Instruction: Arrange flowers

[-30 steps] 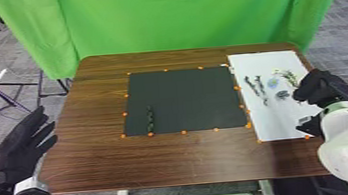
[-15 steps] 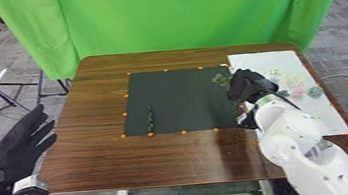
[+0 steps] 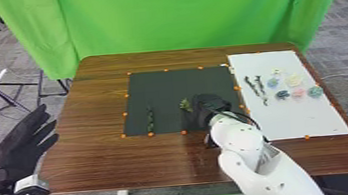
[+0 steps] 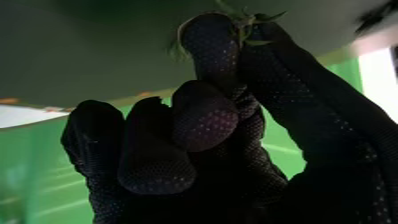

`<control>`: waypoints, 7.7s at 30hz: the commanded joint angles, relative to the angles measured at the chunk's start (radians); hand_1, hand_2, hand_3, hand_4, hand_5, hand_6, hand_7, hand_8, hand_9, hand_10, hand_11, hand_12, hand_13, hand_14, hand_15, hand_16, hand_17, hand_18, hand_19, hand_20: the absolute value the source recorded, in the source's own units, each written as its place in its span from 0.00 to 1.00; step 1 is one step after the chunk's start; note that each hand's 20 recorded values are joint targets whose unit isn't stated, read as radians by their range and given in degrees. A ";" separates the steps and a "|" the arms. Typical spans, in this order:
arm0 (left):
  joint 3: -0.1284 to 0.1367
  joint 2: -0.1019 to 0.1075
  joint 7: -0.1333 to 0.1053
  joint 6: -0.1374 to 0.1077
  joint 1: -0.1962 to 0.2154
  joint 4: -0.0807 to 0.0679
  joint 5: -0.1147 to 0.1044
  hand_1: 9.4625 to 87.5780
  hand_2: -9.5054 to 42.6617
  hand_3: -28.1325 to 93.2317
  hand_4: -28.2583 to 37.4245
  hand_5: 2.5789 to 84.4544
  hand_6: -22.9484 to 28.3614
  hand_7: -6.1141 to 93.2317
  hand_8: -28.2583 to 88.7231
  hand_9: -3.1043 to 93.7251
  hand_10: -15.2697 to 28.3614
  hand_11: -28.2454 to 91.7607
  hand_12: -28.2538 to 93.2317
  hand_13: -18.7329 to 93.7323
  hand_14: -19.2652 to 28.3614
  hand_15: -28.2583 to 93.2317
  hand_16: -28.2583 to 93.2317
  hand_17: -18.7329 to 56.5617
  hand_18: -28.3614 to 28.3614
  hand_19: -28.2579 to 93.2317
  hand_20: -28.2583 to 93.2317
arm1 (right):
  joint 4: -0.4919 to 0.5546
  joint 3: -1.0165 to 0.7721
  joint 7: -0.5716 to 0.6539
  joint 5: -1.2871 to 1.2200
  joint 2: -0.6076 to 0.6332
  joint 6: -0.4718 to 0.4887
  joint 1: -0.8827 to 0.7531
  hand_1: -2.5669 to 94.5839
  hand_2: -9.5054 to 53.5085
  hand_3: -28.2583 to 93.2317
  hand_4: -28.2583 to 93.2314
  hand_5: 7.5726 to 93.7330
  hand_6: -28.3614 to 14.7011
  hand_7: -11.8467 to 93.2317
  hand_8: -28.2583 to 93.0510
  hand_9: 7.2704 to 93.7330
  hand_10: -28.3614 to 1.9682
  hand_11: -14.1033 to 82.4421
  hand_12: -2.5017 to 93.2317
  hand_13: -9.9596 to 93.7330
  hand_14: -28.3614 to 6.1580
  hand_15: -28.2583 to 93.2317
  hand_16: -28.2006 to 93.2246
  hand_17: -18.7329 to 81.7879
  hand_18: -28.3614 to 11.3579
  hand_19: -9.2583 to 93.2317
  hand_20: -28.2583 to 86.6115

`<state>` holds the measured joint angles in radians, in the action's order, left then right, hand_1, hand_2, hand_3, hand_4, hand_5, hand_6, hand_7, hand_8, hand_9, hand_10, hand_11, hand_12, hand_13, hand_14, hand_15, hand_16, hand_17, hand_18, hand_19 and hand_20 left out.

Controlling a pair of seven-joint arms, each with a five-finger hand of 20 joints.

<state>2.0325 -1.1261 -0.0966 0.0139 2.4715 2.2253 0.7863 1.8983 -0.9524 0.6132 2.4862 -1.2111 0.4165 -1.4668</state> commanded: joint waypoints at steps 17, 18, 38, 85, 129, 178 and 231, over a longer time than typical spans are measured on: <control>-0.008 0.014 0.015 0.006 0.002 -0.004 -0.004 0.17 0.06 0.81 0.00 0.25 0.46 0.23 0.17 0.21 0.54 0.32 0.40 0.28 0.64 0.36 0.30 0.10 0.81 0.50 0.32 | -0.081 0.022 0.030 -0.002 -0.120 0.041 0.014 0.29 0.18 0.92 0.09 0.88 0.69 0.58 0.15 0.90 0.59 0.76 0.51 0.85 0.53 0.92 0.55 0.61 0.12 1.00 0.85; -0.009 0.015 0.017 0.007 -0.002 -0.005 -0.003 0.17 0.06 0.81 0.00 0.25 0.46 0.23 0.17 0.21 0.54 0.32 0.40 0.28 0.64 0.36 0.30 0.10 0.81 0.50 0.32 | -0.082 0.023 0.032 0.000 -0.125 0.047 0.015 0.29 0.18 0.92 0.09 0.89 0.69 0.58 0.15 0.90 0.59 0.76 0.51 0.86 0.53 0.92 0.55 0.61 0.11 1.00 0.85; -0.004 0.007 0.019 0.006 0.003 -0.002 -0.001 0.17 0.06 0.81 0.00 0.25 0.46 0.24 0.17 0.21 0.54 0.32 0.40 0.28 0.64 0.36 0.30 0.10 0.81 0.50 0.31 | -0.058 -0.003 0.038 0.013 -0.108 0.045 0.019 0.25 0.20 0.90 0.08 0.89 0.68 0.55 0.16 0.91 0.60 0.73 0.50 0.86 0.53 0.91 0.55 0.62 0.11 1.00 0.85; -0.001 0.000 0.012 0.012 0.009 -0.003 0.002 0.17 0.06 0.81 0.00 0.26 0.47 0.24 0.17 0.21 0.54 0.32 0.40 0.29 0.64 0.36 0.30 0.10 0.81 0.50 0.31 | -0.146 -0.242 0.150 0.082 0.200 -0.275 -0.027 0.25 0.00 0.86 0.00 0.48 0.46 0.64 0.08 0.50 0.39 0.79 0.52 0.60 0.41 0.91 0.50 0.45 0.16 0.97 0.73; -0.002 -0.014 0.026 0.020 0.003 -0.005 0.004 0.17 0.07 0.81 0.00 0.26 0.47 0.24 0.17 0.22 0.55 0.32 0.40 0.29 0.64 0.37 0.30 0.10 0.81 0.50 0.31 | -0.152 -0.308 0.027 -0.214 0.168 -0.165 -0.067 0.47 0.00 0.93 0.05 0.66 0.68 0.69 0.39 0.77 0.62 0.72 0.68 0.77 0.55 0.93 0.54 0.54 0.15 1.00 0.77; -0.006 -0.004 0.045 0.024 -0.006 -0.013 -0.001 0.17 0.08 0.81 0.00 0.26 0.47 0.23 0.17 0.22 0.55 0.32 0.39 0.29 0.64 0.37 0.30 0.10 0.81 0.51 0.31 | 0.039 -0.217 0.075 -0.202 -0.043 -0.259 -0.227 0.45 0.03 0.91 0.08 0.71 0.67 0.66 0.38 0.82 0.58 0.77 0.56 0.81 0.56 0.92 0.54 0.60 0.15 1.00 0.82; -0.002 -0.007 0.045 0.027 -0.001 -0.011 -0.001 0.17 0.09 0.81 0.00 0.26 0.47 0.24 0.17 0.22 0.55 0.32 0.39 0.29 0.65 0.37 0.29 0.10 0.82 0.51 0.31 | 0.026 -0.311 0.114 0.089 0.184 -0.478 -0.211 0.31 0.02 0.94 0.04 0.37 0.50 0.56 0.08 0.37 0.32 0.67 0.38 0.52 0.39 0.88 0.45 0.39 0.16 0.91 0.74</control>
<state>2.0280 -1.1197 -0.0496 0.0394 2.4546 2.2070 0.7857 1.9411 -1.1901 0.6924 2.5173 -1.1554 0.0037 -1.6995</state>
